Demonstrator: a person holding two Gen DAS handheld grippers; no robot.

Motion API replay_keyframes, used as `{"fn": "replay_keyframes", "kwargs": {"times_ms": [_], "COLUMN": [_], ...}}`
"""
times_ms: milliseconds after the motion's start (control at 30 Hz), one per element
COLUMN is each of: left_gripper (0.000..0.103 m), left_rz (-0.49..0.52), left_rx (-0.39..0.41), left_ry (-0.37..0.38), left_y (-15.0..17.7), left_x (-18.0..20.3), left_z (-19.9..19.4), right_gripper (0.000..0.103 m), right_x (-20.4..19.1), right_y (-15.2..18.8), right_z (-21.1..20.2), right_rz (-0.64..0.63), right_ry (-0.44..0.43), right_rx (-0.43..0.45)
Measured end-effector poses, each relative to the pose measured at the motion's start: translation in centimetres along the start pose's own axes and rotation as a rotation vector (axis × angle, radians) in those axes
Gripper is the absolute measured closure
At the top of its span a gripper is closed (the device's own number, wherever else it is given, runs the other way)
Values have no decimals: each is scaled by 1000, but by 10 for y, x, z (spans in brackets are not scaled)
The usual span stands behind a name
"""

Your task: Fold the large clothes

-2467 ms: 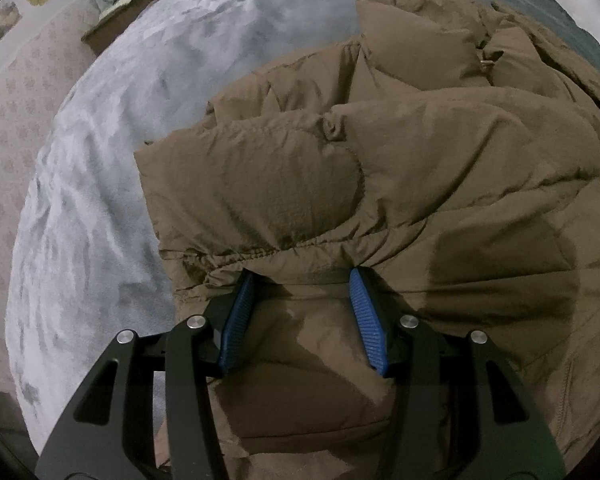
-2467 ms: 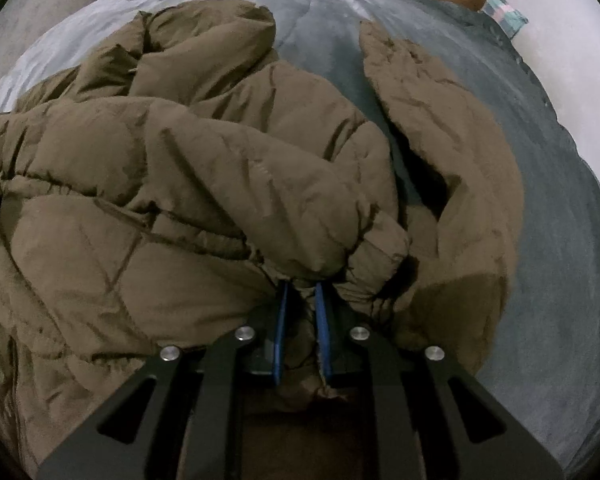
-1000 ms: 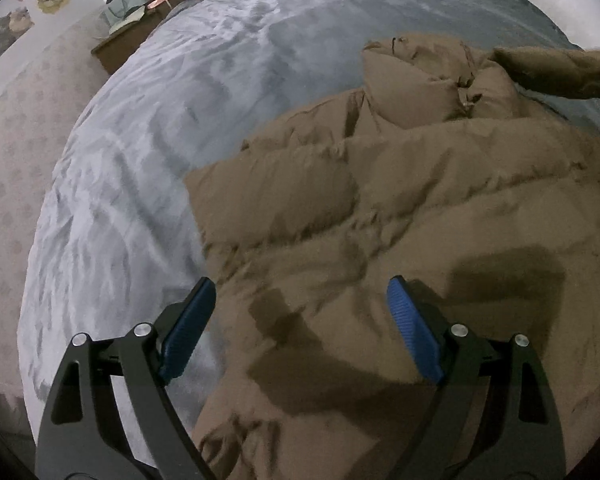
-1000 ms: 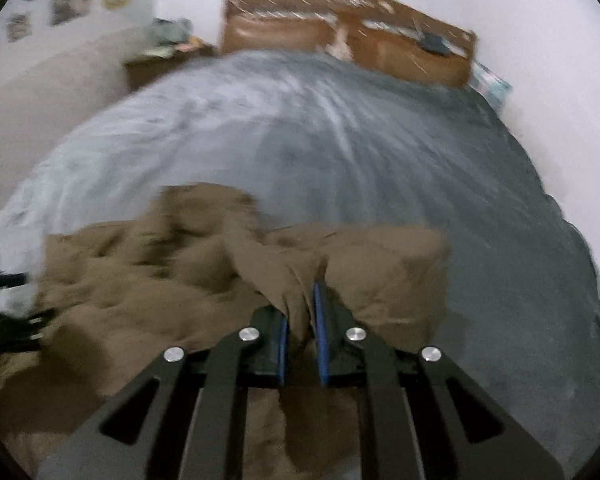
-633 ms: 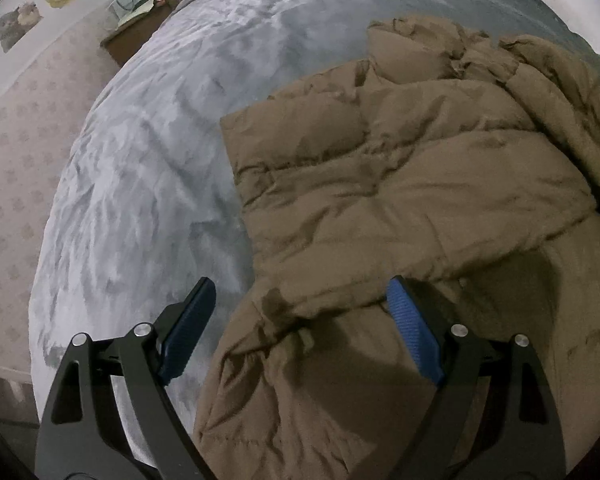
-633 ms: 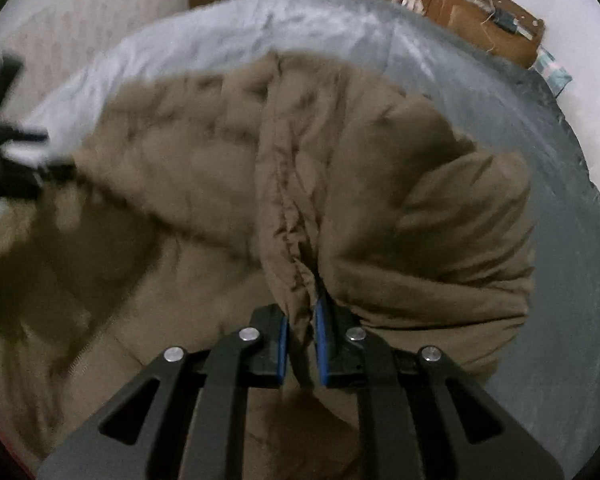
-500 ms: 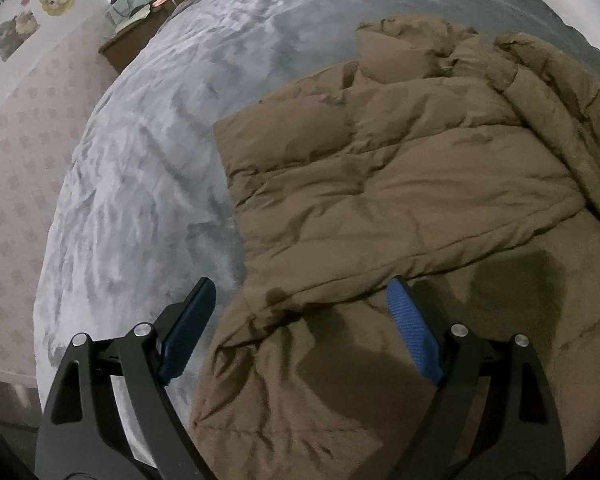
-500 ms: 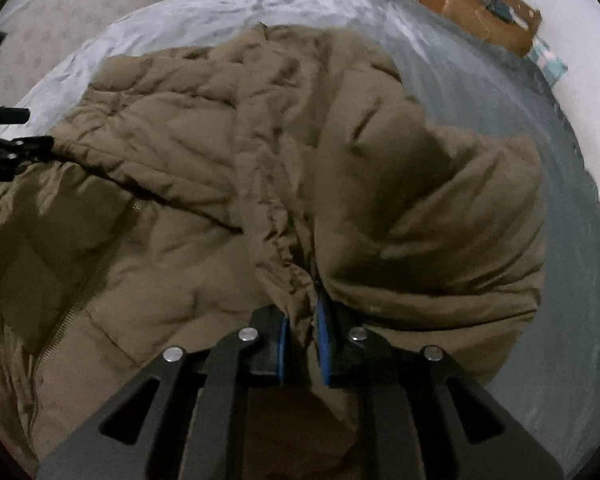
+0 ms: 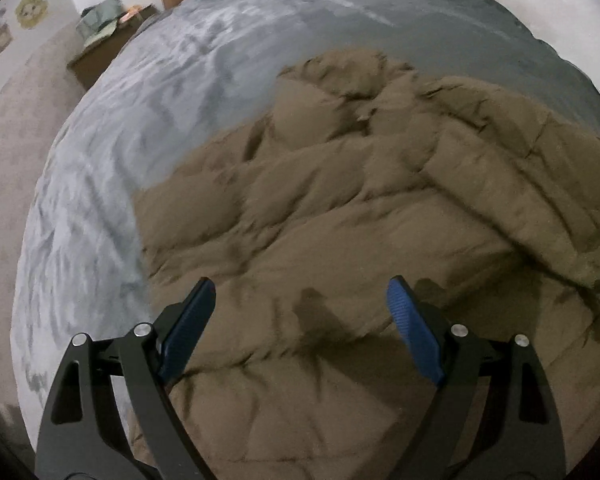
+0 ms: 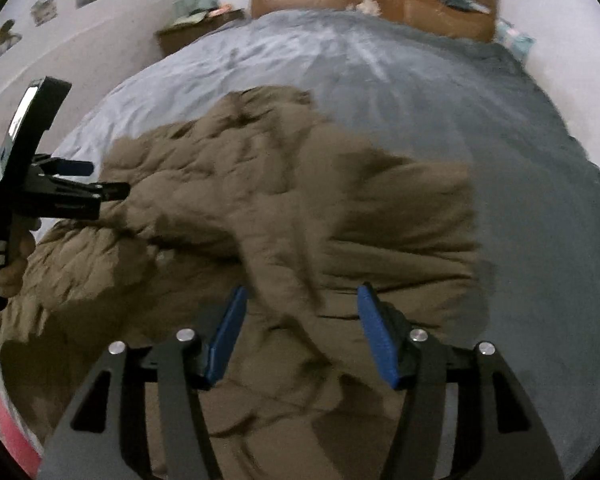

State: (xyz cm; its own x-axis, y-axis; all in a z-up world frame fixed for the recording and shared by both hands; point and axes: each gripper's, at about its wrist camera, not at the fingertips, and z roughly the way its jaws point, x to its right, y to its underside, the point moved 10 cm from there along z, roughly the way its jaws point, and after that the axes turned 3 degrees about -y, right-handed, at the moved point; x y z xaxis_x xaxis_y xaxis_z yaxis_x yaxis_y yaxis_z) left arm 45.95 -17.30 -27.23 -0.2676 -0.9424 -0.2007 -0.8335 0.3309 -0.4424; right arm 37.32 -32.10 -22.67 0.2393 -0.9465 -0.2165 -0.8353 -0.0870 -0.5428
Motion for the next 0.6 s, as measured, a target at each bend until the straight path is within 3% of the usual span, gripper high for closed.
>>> {"fn": "replay_keyframes", "kwargs": {"times_ms": [100,300,433,500,600], "left_gripper": [13,12,13,21,48], "left_rz": [23,5,-22,-30,-42], "left_rx": [14,-15,-91,-111,-125], "left_ry": [-7,70,130,156,206], "left_y": [-16,-64,-78,-80,-79], "left_x": [16,63,87,94,102], "left_z": [1,38,74,85,91], "right_gripper": [40,40,40,40,42], "right_x": [38,81,91,92,93], "right_y": [5,12,13,14,18], "right_z": [-6,19,42,51,56], "right_rz": [80,213,268,266,258], "right_ry": [60,39,-15,-26,-27], "right_rx": [15,-7,-13,-19,-22]}}
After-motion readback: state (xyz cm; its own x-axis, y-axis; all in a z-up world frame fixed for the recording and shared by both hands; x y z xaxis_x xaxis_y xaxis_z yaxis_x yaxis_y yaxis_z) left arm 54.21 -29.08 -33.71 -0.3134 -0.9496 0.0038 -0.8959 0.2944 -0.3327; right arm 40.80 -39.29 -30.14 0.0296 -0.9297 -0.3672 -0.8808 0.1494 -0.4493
